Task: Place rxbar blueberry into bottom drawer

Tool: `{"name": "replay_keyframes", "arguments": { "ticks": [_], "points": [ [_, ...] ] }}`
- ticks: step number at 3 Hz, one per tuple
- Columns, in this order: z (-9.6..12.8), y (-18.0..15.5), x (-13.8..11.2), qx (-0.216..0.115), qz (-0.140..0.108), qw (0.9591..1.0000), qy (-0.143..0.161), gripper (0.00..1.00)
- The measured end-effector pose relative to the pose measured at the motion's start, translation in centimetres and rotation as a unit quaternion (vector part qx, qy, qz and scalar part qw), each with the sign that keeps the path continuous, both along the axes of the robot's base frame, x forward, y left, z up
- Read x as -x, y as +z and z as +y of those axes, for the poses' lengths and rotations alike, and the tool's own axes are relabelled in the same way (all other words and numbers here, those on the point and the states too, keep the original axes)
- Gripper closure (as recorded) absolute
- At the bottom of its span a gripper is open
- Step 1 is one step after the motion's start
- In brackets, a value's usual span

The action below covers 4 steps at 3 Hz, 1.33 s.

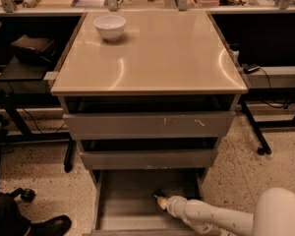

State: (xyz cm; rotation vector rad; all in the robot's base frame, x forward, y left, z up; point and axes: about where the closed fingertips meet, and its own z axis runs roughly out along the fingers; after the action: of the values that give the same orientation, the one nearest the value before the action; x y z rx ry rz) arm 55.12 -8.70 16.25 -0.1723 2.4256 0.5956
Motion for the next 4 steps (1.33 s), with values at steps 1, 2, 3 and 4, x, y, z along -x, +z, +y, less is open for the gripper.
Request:
{"name": "replay_keyframes", "arguments": {
  "ticks": [1, 2, 3, 4],
  "points": [
    [0.00, 0.00, 0.00, 0.000, 0.000, 1.0000, 0.000, 1.00],
    [0.00, 0.00, 0.00, 0.000, 0.000, 1.0000, 0.000, 0.81],
    [0.00, 0.00, 0.00, 0.000, 0.000, 1.0000, 0.000, 0.58],
    [0.01, 0.00, 0.00, 0.000, 0.000, 1.0000, 0.000, 0.34]
  ]
}}
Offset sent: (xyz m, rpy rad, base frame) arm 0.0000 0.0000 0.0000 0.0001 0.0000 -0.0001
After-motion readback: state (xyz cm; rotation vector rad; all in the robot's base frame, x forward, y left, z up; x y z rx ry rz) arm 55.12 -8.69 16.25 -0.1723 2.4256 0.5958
